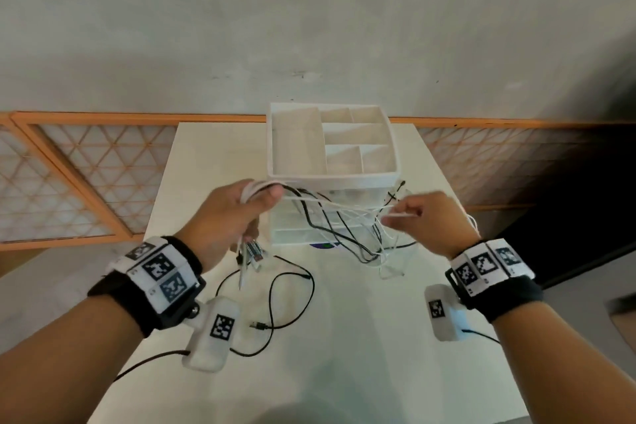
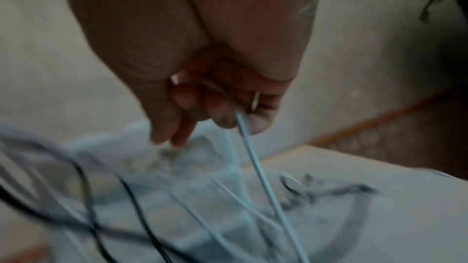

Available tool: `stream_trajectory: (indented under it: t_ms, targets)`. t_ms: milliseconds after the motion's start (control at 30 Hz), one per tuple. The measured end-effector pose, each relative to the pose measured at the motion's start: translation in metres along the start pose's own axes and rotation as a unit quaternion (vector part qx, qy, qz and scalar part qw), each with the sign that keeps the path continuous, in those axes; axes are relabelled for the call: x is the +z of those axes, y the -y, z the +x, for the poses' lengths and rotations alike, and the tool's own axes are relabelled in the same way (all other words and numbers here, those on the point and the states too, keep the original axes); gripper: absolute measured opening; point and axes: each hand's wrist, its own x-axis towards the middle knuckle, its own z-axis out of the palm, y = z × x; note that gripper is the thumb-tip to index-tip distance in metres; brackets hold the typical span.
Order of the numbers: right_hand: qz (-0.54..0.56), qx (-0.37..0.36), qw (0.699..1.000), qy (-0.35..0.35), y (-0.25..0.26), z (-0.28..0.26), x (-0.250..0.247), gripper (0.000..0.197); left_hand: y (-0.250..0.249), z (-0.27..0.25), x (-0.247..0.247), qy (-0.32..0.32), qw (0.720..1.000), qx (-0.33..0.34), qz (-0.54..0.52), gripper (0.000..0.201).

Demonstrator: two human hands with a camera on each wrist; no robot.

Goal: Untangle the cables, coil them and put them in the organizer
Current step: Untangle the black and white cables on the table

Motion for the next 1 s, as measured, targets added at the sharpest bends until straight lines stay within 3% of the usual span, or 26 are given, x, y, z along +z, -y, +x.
stream_trajectory:
  t_ms: [33, 133, 200, 300, 367, 467, 567, 633, 733, 833, 1000]
  targets:
    - [-0.06, 0.053, 0.997, 0.013, -0.019, 0.001, 0.008, 0.029, -0.008, 0.002, -0.005, -0.017, 0.999, 0.014, -0.039, 0.017]
    - [-0.151, 0.195, 0.969, 0.035, -0.075, 0.004, 0.028, 0.043, -0.025, 0.004, -0.017, -0.067, 0.994, 0.038, -0.08, 0.029]
    - [-0.17, 0.219, 0.96, 0.039, -0.086, 0.011, 0.027, 0.055, -0.026, 0.004, -0.019, -0.076, 0.996, 0.041, -0.004, 0.026]
    - [-0.077, 0.233, 0.968, -0.048, -0.045, 0.026, -0.004, 0.044, -0.015, 0.005, -0.009, -0.042, 0.991, 0.013, 0.127, 0.026]
    - [0.015, 0.222, 0.966, -0.134, -0.019, 0.035, -0.031, 0.045, -0.006, 0.009, -0.001, -0.018, 0.988, -0.038, 0.146, 0.027]
    - [0.092, 0.107, 0.946, -0.29, 0.016, 0.04, -0.064, 0.057, 0.001, 0.012, 0.005, 0.038, 0.978, -0.106, 0.175, 0.028]
    - [0.161, -0.001, 0.914, -0.373, 0.036, 0.046, -0.075, 0.051, 0.005, 0.014, 0.005, 0.055, 0.965, -0.127, 0.225, 0.035]
    - [0.186, -0.027, 0.907, -0.376, 0.039, 0.051, -0.073, 0.039, 0.009, 0.015, 0.003, 0.014, 0.965, -0.134, 0.224, 0.035]
    - [0.126, 0.004, 0.938, -0.322, 0.025, 0.058, -0.06, 0.042, 0.014, 0.017, -0.004, -0.053, 0.98, -0.148, 0.123, 0.027]
    - [0.095, 0.009, 0.952, -0.29, 0.015, 0.057, -0.051, 0.035, 0.013, 0.014, -0.007, -0.023, 0.983, -0.149, 0.103, 0.032]
    - [0.121, -0.13, 0.925, -0.337, 0.023, 0.054, -0.06, 0.016, 0.015, 0.014, -0.001, 0.017, 0.991, -0.116, 0.069, 0.041]
